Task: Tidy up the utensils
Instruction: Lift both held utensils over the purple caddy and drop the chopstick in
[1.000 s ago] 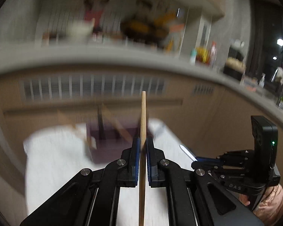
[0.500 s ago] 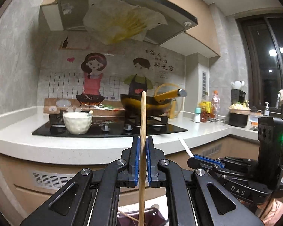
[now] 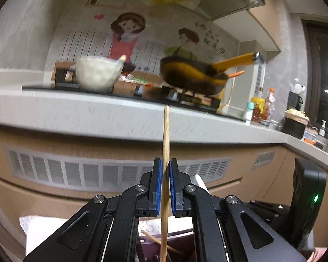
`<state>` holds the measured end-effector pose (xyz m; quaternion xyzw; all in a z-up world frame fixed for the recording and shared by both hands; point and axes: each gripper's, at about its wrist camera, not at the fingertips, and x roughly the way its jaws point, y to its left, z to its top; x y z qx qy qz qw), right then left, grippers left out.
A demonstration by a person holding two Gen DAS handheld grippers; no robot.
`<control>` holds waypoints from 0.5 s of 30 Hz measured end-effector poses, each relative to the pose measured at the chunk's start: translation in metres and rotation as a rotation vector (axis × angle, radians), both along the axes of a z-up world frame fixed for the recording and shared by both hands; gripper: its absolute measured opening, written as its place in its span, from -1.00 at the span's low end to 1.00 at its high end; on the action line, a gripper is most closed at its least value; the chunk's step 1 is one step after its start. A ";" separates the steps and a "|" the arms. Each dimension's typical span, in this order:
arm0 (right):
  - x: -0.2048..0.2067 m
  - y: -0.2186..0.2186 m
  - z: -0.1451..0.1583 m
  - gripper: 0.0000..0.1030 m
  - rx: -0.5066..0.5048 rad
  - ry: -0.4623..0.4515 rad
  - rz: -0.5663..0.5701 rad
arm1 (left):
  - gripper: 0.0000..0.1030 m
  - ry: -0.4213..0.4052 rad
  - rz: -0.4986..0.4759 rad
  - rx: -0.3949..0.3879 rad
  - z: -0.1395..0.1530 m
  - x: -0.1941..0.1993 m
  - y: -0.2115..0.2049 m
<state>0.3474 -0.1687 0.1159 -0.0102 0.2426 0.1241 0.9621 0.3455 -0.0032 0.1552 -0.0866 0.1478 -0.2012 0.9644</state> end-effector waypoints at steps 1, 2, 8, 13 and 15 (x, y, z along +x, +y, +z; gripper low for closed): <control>0.004 0.004 -0.007 -0.84 -0.016 0.008 -0.007 | -0.87 0.009 0.002 -0.001 -0.005 0.004 0.000; 0.006 0.006 -0.013 -0.84 -0.029 0.016 -0.008 | -0.87 0.019 0.003 -0.002 -0.012 0.009 0.000; 0.008 0.027 -0.047 -0.84 -0.112 0.041 -0.011 | -0.87 0.017 0.022 0.011 -0.027 0.019 -0.004; 0.004 0.035 -0.070 -0.84 -0.125 0.086 -0.005 | -0.87 0.069 0.030 0.042 -0.049 0.023 -0.008; 0.000 0.037 -0.078 -0.84 -0.134 0.095 0.001 | -0.87 0.106 0.031 0.044 -0.062 0.021 -0.007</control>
